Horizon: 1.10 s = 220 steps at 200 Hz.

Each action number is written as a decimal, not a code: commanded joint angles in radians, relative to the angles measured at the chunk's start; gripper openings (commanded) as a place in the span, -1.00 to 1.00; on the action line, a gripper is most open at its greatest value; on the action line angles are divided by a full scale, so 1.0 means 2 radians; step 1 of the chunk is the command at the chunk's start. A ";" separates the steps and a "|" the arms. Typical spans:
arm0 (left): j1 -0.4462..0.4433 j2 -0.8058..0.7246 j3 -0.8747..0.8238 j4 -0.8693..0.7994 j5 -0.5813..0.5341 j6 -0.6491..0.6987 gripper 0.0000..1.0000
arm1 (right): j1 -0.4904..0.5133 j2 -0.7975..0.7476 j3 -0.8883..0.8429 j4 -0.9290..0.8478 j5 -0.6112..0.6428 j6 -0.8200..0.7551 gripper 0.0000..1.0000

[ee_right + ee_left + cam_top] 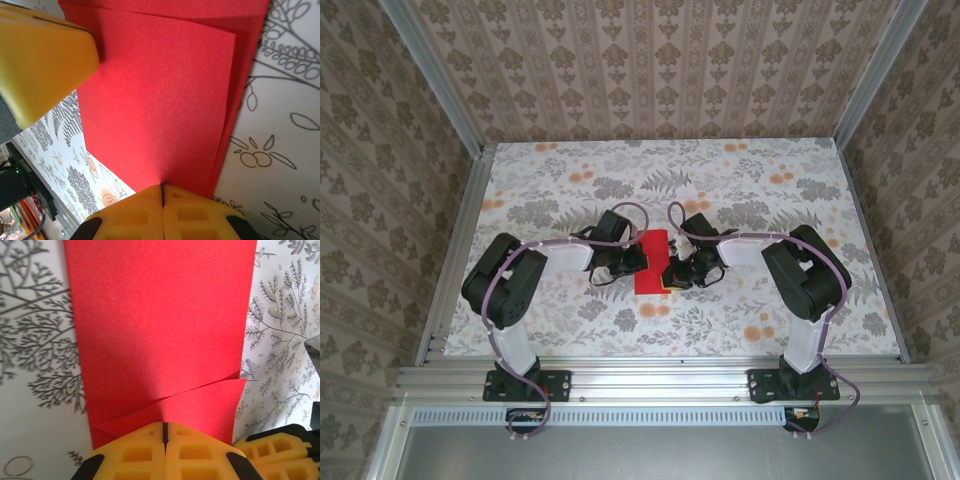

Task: Fold a paper plane with a square sheet of paper (pick it up from the middle)
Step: Fold the triangle a second time at the center of the table.

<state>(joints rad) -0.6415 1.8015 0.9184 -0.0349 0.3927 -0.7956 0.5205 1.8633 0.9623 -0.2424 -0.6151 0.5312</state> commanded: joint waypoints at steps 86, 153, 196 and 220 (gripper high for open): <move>0.003 0.021 0.004 -0.040 -0.045 -0.004 -1.00 | 0.002 -0.015 0.010 -0.050 0.018 0.020 -0.88; 0.000 0.035 -0.001 -0.028 -0.031 -0.032 -1.00 | 0.037 0.028 0.086 -0.029 0.055 0.052 -0.91; 0.001 0.038 -0.009 -0.022 -0.025 -0.049 -1.00 | 0.039 0.045 0.092 -0.016 0.071 0.067 -0.92; 0.004 0.037 -0.016 -0.015 -0.017 -0.056 -1.00 | 0.036 0.039 0.081 0.004 0.080 0.079 -0.92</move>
<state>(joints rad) -0.6399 1.8225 0.9268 -0.0132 0.3798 -0.8764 0.5983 1.9427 1.1290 -0.2676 -0.5011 0.6441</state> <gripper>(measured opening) 0.056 0.048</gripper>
